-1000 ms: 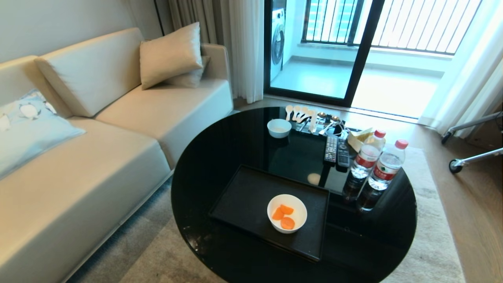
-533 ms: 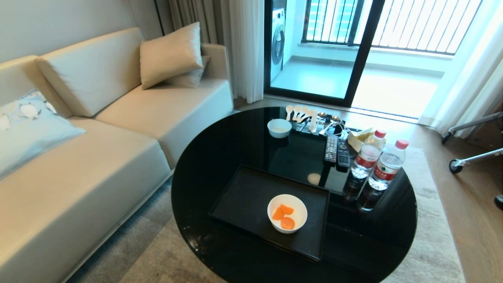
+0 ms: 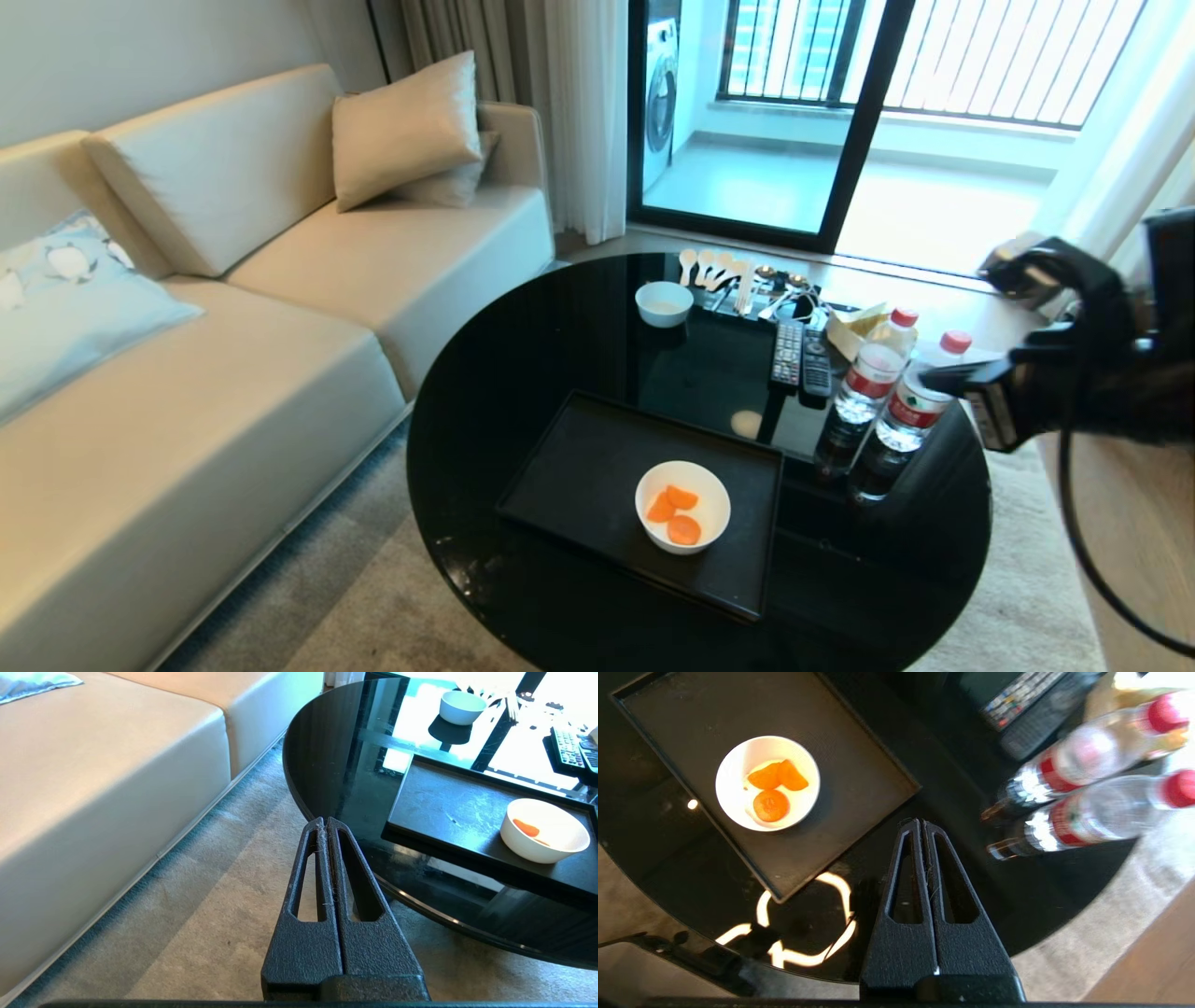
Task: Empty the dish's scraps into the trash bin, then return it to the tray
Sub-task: Pick up the bowl with leftover food
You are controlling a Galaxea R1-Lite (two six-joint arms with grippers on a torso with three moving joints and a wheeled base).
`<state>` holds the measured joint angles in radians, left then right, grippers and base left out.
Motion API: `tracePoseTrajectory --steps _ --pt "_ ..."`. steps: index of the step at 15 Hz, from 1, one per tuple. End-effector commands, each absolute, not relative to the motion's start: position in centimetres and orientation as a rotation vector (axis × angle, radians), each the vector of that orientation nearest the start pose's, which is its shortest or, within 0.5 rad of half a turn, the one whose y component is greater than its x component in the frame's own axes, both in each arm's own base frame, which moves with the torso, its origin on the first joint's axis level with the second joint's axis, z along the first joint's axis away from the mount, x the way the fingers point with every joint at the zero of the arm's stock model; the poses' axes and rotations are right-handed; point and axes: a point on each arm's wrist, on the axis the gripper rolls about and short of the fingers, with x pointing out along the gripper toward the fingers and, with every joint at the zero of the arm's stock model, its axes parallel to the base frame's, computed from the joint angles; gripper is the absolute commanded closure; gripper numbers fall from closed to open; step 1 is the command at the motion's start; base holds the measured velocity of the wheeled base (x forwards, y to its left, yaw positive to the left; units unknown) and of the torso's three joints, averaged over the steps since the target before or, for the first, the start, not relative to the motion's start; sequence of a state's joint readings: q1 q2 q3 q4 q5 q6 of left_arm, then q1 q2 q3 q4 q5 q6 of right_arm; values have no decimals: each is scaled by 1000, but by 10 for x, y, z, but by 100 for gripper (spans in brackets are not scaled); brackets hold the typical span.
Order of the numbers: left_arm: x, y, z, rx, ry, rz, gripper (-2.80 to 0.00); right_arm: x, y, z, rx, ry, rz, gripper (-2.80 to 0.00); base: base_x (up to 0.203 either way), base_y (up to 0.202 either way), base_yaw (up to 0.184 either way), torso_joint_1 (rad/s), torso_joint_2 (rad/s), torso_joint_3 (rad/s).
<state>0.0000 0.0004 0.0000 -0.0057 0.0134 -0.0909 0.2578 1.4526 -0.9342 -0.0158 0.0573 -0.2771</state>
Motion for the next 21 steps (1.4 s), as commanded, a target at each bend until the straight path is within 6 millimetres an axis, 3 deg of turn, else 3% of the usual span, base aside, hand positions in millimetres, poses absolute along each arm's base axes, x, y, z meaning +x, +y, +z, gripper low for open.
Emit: tracePoseTrajectory --steps 1,2,3,9,15,21 --pt "-23 0 76 -92 -7 14 0 282 113 181 -300 641 402 0 0 0 0 0 0 0" --pt "-23 0 76 -92 -7 14 0 290 128 171 -277 688 385 0 0 0 0 0 0 0" --pt "-23 0 76 -92 -7 14 0 295 140 163 -252 738 360 -280 0 0 0 0 0 0" --pt "-23 0 76 -92 -7 14 0 311 166 114 -155 960 267 -280 0 0 0 0 0 0" --pt "-23 0 76 -92 -7 14 0 324 207 90 -34 1092 197 -280 0 0 0 0 0 0" --pt "-23 0 76 -92 -7 14 0 337 224 65 -9 1098 127 -280 0 0 0 0 0 0"
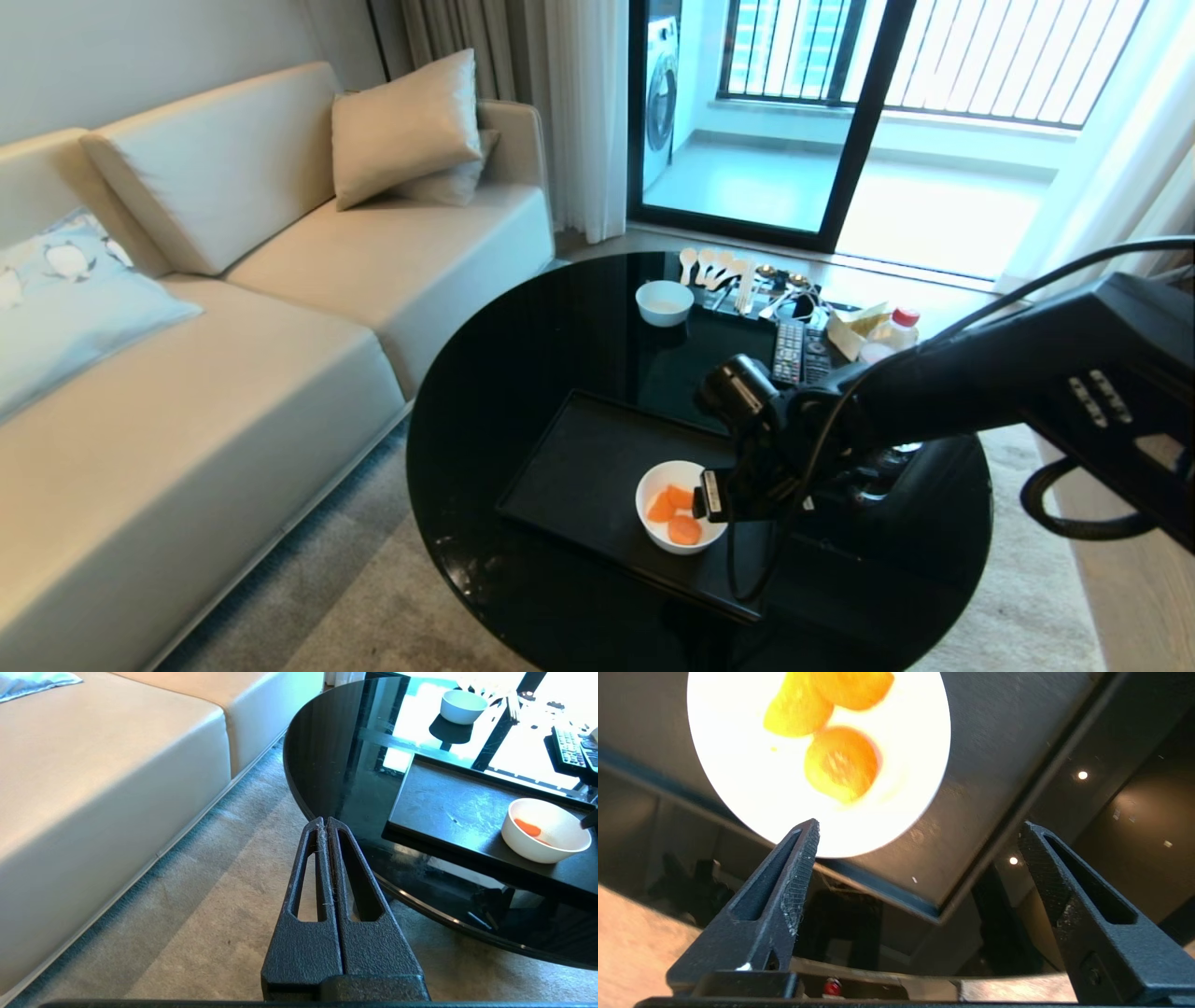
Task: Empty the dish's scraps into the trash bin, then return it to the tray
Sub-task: Pick up the bowl with leftover food
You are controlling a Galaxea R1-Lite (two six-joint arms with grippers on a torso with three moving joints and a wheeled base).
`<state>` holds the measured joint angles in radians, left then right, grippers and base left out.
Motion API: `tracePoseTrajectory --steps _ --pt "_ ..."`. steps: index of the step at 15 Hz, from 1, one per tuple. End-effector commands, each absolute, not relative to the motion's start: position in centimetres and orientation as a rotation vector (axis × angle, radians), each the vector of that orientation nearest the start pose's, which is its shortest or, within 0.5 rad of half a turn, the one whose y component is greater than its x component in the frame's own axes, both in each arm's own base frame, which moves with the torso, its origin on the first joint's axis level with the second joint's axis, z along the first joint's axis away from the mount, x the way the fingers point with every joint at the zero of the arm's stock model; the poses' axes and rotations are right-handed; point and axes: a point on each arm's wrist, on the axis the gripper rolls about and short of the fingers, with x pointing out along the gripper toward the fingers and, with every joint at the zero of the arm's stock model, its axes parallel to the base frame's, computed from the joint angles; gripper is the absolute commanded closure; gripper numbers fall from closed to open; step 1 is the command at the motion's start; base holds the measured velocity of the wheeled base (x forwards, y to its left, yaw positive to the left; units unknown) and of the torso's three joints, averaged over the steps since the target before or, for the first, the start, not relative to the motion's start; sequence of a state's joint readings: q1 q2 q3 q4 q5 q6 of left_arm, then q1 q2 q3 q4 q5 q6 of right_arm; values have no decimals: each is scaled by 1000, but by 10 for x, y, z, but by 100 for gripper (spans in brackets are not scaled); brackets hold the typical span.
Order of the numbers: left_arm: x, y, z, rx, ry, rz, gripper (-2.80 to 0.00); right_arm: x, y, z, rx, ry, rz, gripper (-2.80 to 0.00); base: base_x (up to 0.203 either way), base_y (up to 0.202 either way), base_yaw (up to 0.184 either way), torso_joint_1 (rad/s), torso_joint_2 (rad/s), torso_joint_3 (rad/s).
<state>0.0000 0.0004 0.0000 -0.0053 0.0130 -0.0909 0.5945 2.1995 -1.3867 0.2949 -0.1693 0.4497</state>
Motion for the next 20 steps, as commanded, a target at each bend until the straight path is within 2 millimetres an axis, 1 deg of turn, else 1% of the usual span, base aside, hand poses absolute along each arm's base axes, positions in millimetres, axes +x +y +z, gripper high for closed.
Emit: tracePoseTrajectory --steps 1,6,11,17,20 --pt "-23 0 76 -92 -7 14 0 341 227 63 0 1093 121 -280 0 0 0 0 0 0" --pt "-23 0 76 -92 -7 14 0 354 233 46 -27 1074 63 -280 0 0 0 0 0 0" --pt "-23 0 76 -92 -7 14 0 359 228 38 -35 1080 30 -280 0 0 0 0 0 0" --pt "-23 0 76 -92 -7 14 0 366 221 33 -8 1071 2 -280 0 0 0 0 0 0" --pt "-23 0 76 -92 -7 14 0 370 223 32 -4 1066 3 -280 0 0 0 0 0 0"
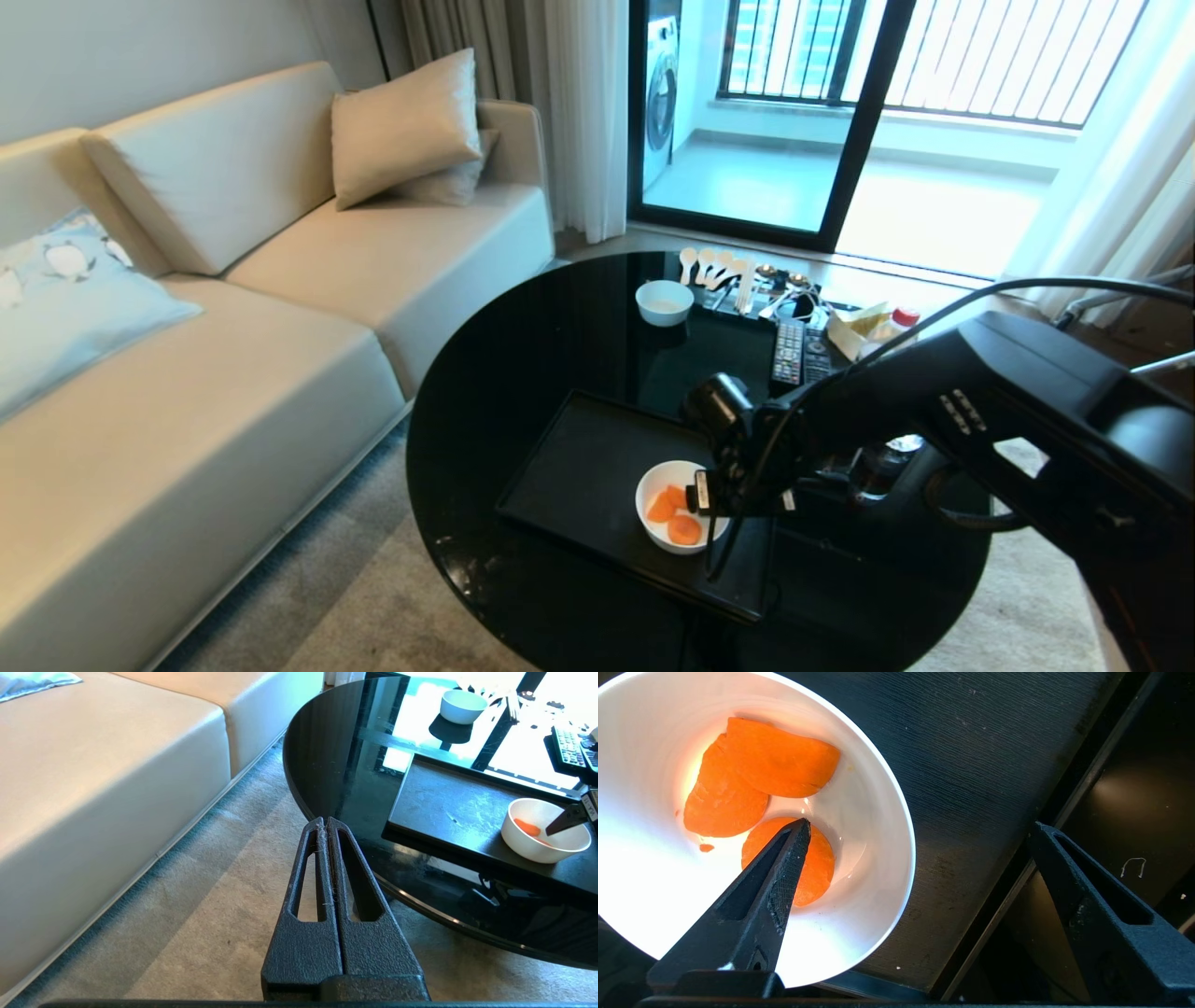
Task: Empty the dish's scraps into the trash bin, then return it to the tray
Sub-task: Pick up the bowl with leftover food
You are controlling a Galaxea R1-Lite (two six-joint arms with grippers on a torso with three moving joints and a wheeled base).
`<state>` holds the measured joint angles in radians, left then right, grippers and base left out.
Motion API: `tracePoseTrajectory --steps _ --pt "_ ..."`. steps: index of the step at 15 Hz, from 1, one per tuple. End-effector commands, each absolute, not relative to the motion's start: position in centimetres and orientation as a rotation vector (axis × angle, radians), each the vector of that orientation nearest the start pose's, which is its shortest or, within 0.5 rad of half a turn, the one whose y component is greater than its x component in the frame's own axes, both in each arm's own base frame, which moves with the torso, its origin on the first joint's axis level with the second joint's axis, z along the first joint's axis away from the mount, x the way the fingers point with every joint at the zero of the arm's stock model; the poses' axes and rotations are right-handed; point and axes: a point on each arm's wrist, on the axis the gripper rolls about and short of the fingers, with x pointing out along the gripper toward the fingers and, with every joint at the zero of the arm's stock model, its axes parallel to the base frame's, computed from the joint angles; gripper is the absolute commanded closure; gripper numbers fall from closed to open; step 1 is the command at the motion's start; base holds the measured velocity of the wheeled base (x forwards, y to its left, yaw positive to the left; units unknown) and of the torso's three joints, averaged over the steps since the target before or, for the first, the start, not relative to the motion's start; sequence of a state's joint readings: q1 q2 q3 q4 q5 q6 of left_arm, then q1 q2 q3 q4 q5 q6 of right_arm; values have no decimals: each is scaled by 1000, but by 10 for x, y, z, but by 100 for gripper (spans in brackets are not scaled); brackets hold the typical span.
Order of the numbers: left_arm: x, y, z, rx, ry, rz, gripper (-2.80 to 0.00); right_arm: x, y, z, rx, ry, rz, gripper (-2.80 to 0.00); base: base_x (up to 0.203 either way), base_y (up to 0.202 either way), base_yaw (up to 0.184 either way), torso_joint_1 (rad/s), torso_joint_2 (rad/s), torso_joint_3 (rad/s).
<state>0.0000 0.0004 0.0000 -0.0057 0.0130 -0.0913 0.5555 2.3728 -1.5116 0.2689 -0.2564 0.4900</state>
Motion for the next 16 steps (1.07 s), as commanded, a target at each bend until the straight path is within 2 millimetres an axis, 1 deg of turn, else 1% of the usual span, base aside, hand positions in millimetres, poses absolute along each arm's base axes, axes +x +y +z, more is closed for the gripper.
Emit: tracePoseTrajectory --steps 1,3,11,14,16 --pt "-23 0 76 -92 -7 14 0 370 223 30 -5 1067 3 0 0 0 0 0 0 0" --pt "-23 0 76 -92 -7 14 0 371 223 29 -5 1069 1 0 0 0 0 0 0 0" --pt "-23 0 76 -92 -7 14 0 371 225 10 -27 1106 -8 0 0 0 0 0 0 0" --pt "-23 0 76 -92 -7 14 0 371 225 9 -27 1108 -5 0 0 0 0 0 0 0" --pt "-23 0 76 -92 -7 14 0 371 224 13 -23 1104 -6 0 0 0 0 0 0 0"
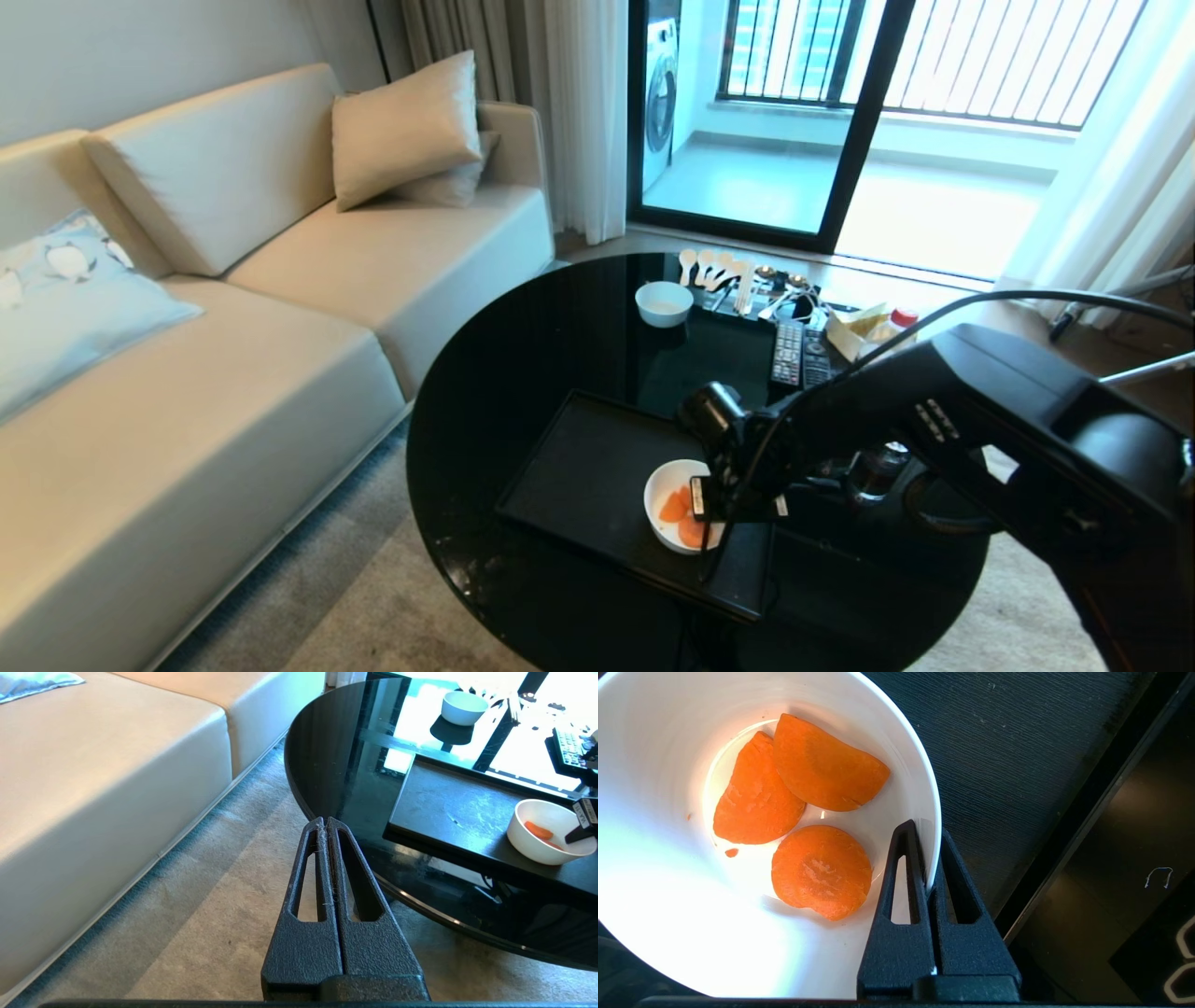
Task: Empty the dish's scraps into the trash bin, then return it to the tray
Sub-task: Pick up the bowl with leftover food
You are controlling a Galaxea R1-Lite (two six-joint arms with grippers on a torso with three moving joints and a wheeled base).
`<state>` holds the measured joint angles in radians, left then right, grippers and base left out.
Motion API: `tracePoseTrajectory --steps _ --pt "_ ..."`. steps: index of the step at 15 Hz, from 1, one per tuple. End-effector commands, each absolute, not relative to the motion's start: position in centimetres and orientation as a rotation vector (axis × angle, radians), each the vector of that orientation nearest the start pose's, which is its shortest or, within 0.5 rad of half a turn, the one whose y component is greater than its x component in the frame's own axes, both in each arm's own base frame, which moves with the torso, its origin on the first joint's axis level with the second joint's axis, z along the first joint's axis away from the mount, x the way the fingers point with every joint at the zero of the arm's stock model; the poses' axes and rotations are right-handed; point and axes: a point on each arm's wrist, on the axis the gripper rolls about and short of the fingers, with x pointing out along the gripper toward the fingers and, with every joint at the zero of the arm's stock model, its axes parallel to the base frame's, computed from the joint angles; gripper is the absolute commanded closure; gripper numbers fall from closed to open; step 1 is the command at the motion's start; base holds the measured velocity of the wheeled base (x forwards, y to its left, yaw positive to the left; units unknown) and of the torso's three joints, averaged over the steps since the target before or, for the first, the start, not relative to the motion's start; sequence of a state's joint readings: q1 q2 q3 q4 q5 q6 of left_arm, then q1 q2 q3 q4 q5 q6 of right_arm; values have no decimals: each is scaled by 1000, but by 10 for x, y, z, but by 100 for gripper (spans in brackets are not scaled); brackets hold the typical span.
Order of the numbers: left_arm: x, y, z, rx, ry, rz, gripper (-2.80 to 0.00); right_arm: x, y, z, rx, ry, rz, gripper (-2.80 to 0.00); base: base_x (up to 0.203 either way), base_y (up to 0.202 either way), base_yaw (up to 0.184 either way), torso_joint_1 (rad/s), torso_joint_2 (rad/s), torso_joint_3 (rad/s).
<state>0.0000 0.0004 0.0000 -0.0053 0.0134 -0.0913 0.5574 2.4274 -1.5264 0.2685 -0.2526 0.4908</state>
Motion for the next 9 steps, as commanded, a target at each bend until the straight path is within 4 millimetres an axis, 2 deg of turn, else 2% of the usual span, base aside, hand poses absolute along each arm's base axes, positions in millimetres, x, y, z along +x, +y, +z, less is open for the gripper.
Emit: tracePoseTrajectory --steps 1,5,9 --pt "-23 0 76 -92 -7 14 0 371 224 17 -15 1099 -9 0 0 0 0 0 0 0" --pt "-23 0 76 -92 -7 14 0 370 212 48 64 1067 -46 0 0 0 0 0 0 0" --pt "-23 0 76 -92 -7 14 0 365 183 91 154 1052 -124 0 0 0 0 0 0 0"
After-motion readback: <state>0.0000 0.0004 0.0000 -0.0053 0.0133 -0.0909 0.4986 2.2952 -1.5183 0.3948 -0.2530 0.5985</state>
